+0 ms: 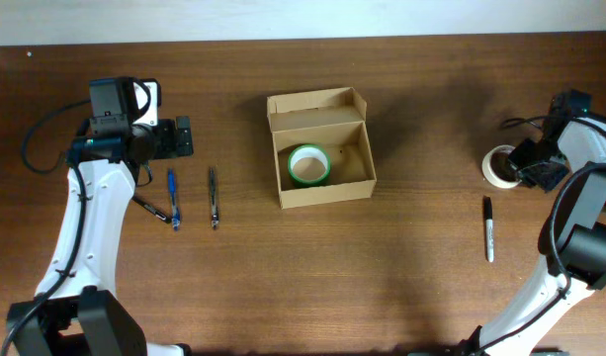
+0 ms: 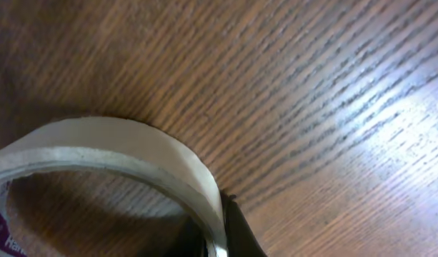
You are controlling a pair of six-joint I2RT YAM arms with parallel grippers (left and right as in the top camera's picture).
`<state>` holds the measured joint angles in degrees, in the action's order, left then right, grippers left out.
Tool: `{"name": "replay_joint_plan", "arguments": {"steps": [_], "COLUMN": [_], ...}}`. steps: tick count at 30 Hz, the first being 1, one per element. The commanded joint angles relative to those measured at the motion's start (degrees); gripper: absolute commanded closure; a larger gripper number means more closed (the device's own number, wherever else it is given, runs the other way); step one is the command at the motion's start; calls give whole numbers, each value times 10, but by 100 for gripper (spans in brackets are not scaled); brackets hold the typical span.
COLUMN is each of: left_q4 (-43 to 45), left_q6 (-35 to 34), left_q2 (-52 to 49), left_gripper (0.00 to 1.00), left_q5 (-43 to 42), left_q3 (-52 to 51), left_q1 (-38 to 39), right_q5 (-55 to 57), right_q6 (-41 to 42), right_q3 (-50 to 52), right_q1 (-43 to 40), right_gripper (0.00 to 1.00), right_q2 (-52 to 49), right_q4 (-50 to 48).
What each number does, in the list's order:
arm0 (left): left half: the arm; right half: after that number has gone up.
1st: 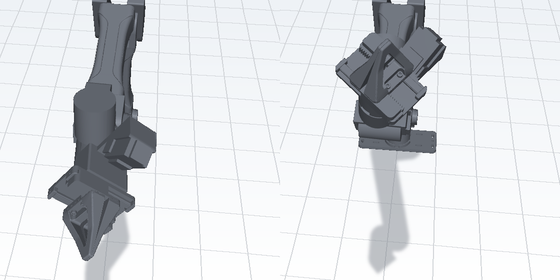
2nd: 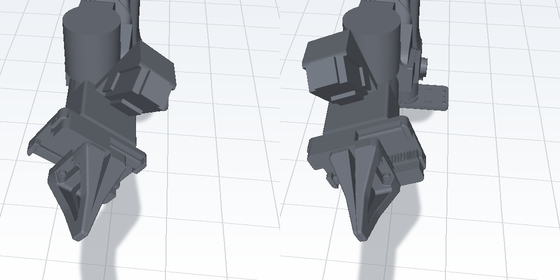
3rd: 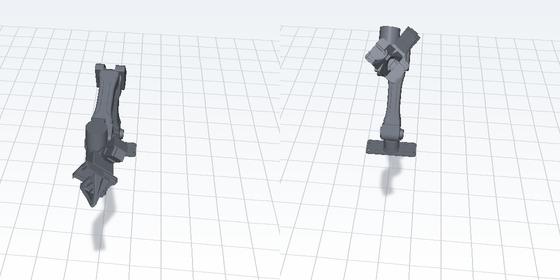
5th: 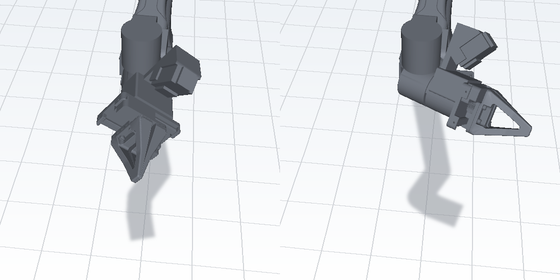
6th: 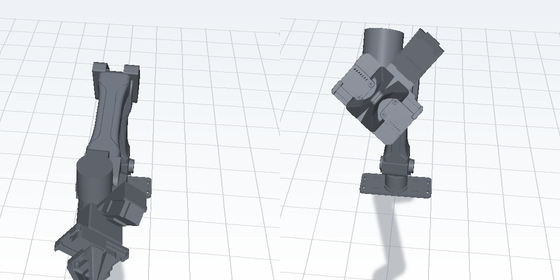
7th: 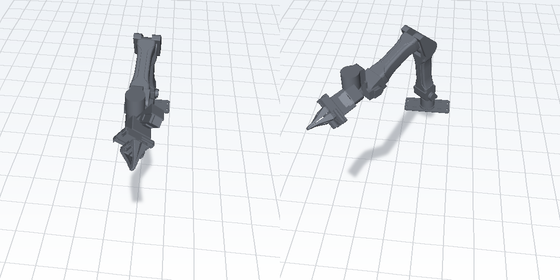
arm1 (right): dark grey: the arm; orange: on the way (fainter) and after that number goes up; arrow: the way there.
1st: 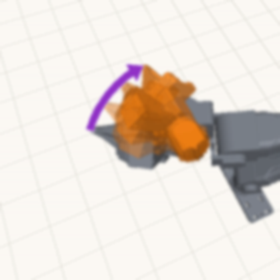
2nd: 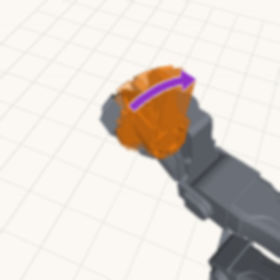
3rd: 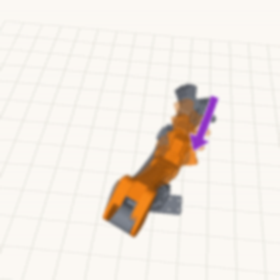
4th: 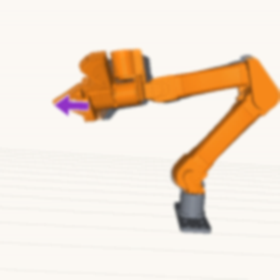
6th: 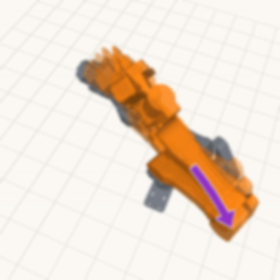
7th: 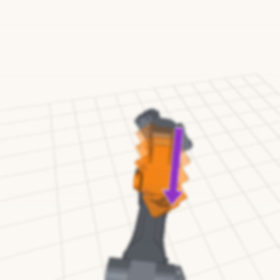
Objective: Pack container
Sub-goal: 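Grasp the white masking tape roll with the right gripper, then lower the white tape into the box onto the green tape, release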
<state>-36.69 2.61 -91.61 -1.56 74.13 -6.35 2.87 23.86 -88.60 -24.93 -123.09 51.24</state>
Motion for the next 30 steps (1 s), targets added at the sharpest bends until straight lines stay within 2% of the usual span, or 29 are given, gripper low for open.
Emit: {"name": "replay_joint_plan", "arguments": {"steps": [1, 6, 10, 12, 16, 20, 22, 26, 30], "left_q4": [-1, -1, -1, -1, -1, -1, -1, -1, -1], "left_q6": [9, 9, 9, 9, 9, 10, 9, 10, 9], "left_q2": [-3, -3, -3, -3, -3, -3, -3, -3, -3], "left_gripper": [1, 1, 1, 1, 1, 1, 1, 1, 1], "left_q5": [-6, -6, -6, -6, -6, -6, -6, -6, -6], "left_q3": [10, 10, 10, 10, 10, 10, 10, 10, 10], "left_q1": [-2, -2, -2, -2, -2, -2, -2, -2, -2], "right_q5": [-13, -64, -112, -122, -110, -53, -16, -7, -7], "right_q6": [0, -27, -80, -130, -207, -249, -261, -264, -259], "right_q3": [-14, -89, -189, -258, -286, -285, -284, -284, -284], "right_q1": [-4, 6, 49, 127, 276, 419, 490, 541, 559], "right_gripper": [96, 96, 96, 96, 96, 96, 96, 96, 96], "right_q2": [8, 81, 168, 220, 255, 230, 183, 94, 21], "right_q4": [30, 81, 142, 184, 190, 189, 186, 175, 173]}}
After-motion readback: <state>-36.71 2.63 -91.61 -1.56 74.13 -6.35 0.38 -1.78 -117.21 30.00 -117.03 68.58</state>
